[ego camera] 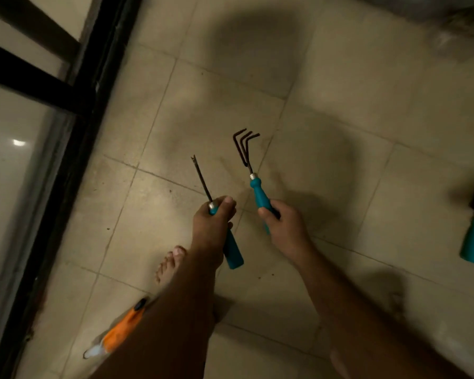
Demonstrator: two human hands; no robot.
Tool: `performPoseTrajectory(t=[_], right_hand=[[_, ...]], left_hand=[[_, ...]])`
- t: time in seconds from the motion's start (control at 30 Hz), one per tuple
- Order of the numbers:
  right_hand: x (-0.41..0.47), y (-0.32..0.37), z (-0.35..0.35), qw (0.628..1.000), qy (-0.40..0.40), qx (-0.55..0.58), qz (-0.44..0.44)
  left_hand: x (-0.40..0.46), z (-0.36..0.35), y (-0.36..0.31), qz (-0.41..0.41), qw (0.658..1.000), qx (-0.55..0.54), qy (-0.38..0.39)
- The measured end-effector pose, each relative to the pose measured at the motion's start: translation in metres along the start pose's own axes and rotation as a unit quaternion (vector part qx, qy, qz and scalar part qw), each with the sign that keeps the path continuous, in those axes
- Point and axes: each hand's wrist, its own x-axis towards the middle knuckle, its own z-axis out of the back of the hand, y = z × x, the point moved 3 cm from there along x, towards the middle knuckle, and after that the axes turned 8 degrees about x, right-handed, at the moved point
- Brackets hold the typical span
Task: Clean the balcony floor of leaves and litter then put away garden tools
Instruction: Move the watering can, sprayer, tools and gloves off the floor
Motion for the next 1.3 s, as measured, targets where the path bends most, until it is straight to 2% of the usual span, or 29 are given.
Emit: performPoseTrajectory(t=[0.2,0.33,0.47,0.6,0.73,0.9,1.07,1.3], right_hand=[[-0.050,0.021,0.064,0.995,-0.017,0.099,0.002],[-0.071,0.019,0.116,0.990,-0.063,0.125,0.032],[-0.088,0.008,0.182,0.980,-0.124,0.150,0.048],[-0.111,-0.009,0.253,0.960,-0.233,0.145,0.047],[-0.139,-0.029,0.317,0.946,-0.302,0.117,-0.010],[-0.135,-0.067,0.377,0.944,-0.310,0.043,-0.103],[-0.078,-0.130,0.417,0.933,-0.305,-0.013,-0.190],[0.004,-0.212,0.426,0.925,-0.309,-0.034,-0.220]], left_hand=[[-0.034,-0.089,-0.059,-0.042,0.993,0.047,0.096],[-0.062,-0.150,-0.072,-0.005,0.989,0.020,0.143],[-0.096,-0.216,-0.083,0.006,0.981,0.024,0.190],[-0.135,-0.259,-0.095,0.001,0.978,0.061,0.198],[-0.175,-0.284,-0.104,0.019,0.971,0.089,0.222],[-0.191,-0.325,-0.099,0.009,0.964,0.107,0.245],[-0.155,-0.374,-0.064,0.005,0.954,0.150,0.258],[-0.079,-0.406,-0.010,0.006,0.945,0.172,0.280]])
